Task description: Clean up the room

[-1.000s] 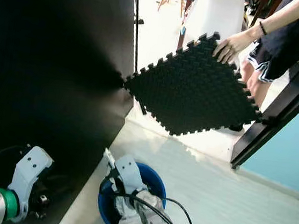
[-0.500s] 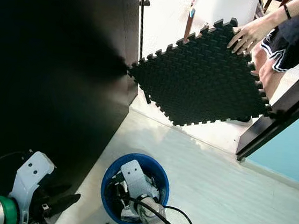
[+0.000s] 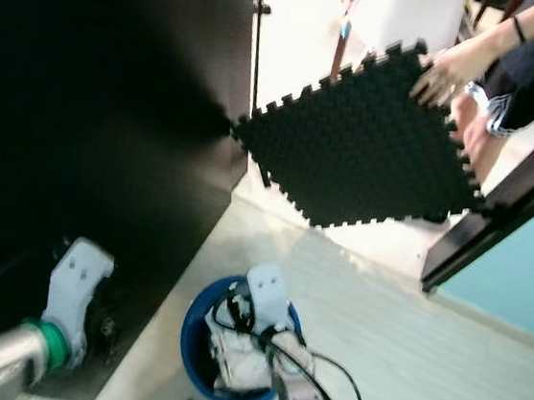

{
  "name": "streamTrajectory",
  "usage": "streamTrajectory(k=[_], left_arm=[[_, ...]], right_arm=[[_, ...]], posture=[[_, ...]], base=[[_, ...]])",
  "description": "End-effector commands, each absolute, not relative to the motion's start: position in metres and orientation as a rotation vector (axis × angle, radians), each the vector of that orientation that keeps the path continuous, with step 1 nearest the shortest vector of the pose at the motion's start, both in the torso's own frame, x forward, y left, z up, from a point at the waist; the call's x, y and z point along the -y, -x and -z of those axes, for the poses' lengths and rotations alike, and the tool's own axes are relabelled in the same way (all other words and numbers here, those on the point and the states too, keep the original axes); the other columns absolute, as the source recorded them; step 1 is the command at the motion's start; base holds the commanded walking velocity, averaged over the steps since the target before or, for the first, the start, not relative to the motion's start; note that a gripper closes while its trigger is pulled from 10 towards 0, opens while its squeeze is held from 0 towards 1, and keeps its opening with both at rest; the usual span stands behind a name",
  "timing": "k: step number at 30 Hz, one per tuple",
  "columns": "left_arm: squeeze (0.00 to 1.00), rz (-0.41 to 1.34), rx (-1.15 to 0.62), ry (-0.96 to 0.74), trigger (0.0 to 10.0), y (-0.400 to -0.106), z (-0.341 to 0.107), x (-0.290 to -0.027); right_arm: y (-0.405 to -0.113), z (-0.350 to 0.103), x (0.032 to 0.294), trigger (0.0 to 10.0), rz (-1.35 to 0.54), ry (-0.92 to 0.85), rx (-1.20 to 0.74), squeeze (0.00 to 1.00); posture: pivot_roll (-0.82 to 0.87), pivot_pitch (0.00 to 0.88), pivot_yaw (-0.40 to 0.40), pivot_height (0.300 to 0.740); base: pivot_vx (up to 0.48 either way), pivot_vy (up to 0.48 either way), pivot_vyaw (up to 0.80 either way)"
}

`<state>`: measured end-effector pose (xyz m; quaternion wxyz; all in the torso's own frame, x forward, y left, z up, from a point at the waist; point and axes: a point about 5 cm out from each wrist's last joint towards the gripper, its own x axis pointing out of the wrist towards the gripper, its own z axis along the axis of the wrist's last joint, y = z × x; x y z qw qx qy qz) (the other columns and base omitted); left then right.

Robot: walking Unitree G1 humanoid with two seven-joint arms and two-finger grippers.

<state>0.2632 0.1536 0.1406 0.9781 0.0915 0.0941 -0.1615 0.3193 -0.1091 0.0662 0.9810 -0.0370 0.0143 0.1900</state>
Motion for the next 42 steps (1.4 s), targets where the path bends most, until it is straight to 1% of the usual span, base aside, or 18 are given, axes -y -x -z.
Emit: streamTrajectory(k=[1, 2, 3, 5, 6, 8, 13, 17, 19, 20, 21, 25, 33, 42], left_arm=[[0.0, 0.265, -0.236, -0.253, 10.0, -0.263, -0.125, -0.161], [0.0, 0.26, -0.25, -0.298, 10.0, -0.265, -0.119, -0.161], [0.0, 0.26, -0.25, -0.298, 10.0, -0.265, -0.119, -0.161], [0.0, 0.218, -0.26, -0.247, 10.0, -0.274, -0.112, -0.156], [0.0, 0.218, -0.26, -0.247, 10.0, -0.274, -0.112, -0.156], [0.0, 0.176, -0.227, -0.168, 10.0, -0.285, -0.112, -0.149], [0.0, 0.129, -0.175, -0.11, 10.0, -0.298, -0.114, -0.143], [0.0, 0.065, -0.163, -0.088, 10.0, -0.306, -0.112, -0.147], [0.0, 0.039, -0.163, -0.083, 10.0, -0.309, -0.11, -0.149], [0.0, 0.032, -0.157, -0.084, 10.0, -0.311, -0.11, -0.149], [0.0, 0.032, -0.157, -0.084, 10.0, -0.311, -0.11, -0.149], [0.0, 0.032, -0.127, -0.093, 10.0, -0.316, -0.114, -0.146], [0.0, 0.027, -0.105, -0.095, 10.0, -0.319, -0.113, -0.144], [0.0, 0.052, -0.101, -0.078, 10.0, -0.322, -0.112, -0.141]], right_arm=[[-0.311, -0.065, 0.115, 10.0, -0.364, 0.043, -0.016, 0.0], [-0.306, -0.073, 0.12, 10.0, -0.348, 0.057, 0.024, 0.0], [-0.306, -0.073, 0.12, 10.0, -0.348, 0.057, 0.024, 0.0], [-0.294, -0.095, 0.136, 10.0, -0.277, 0.058, 0.103, 0.0], [-0.294, -0.095, 0.136, 10.0, -0.277, 0.058, 0.103, 0.0], [-0.289, -0.111, 0.151, 10.0, -0.219, 0.043, 0.141, 0.0], [-0.291, -0.119, 0.157, 10.0, -0.223, 0.063, 0.158, 0.0], [-0.299, -0.122, 0.149, 10.0, -0.256, 0.05, 0.162, 0.0], [-0.305, -0.127, 0.137, 10.0, -0.285, 0.036, 0.171, 0.0], [-0.307, -0.131, 0.13, 10.0, -0.301, 0.031, 0.173, 0.0], [-0.307, -0.131, 0.13, 10.0, -0.301, 0.031, 0.173, 0.0], [-0.312, -0.139, 0.117, 10.0, -0.332, 0.015, 0.166, 0.0], [-0.312, -0.134, 0.111, 10.0, -0.348, 0.014, 0.141, 0.0], [-0.311, -0.129, 0.117, 10.0, -0.325, -0.009, 0.109, 0.0]], posture=[[-0.08, 0.142, 0.098, 0.738], [-0.09, 0.136, 0.094, 0.738], [-0.09, 0.136, 0.094, 0.738], [-0.15, 0.106, 0.072, 0.738], [-0.15, 0.106, 0.072, 0.738], [-0.18, 0.089, 0.061, 0.738], [-0.17, 0.066, 0.051, 0.738], [-0.16, 0.047, 0.054, 0.738], [-0.15, 0.04, 0.058, 0.738], [-0.15, 0.032, 0.062, 0.738], [-0.15, 0.032, 0.062, 0.738], [-0.14, 0.023, 0.065, 0.738], [-0.14, 0.014, 0.062, 0.738], [-0.14, 0.014, 0.065, 0.738]], base=[[0.0, 0.0, 0.0], [0.0, 0.0, 0.0], [0.0, 0.0, 0.0], [0.0, 0.0, 0.0], [0.0, 0.0, 0.0], [0.0, 0.0, 0.0], [0.0, 0.0, 0.0], [0.0, 0.0, 0.0], [0.0, 0.0, 0.0], [0.0, 0.0, 0.0], [0.0, 0.0, 0.0], [0.0, 0.0, 0.0], [0.0, 0.0, 0.0], [0.0, 0.0, -0.71]])
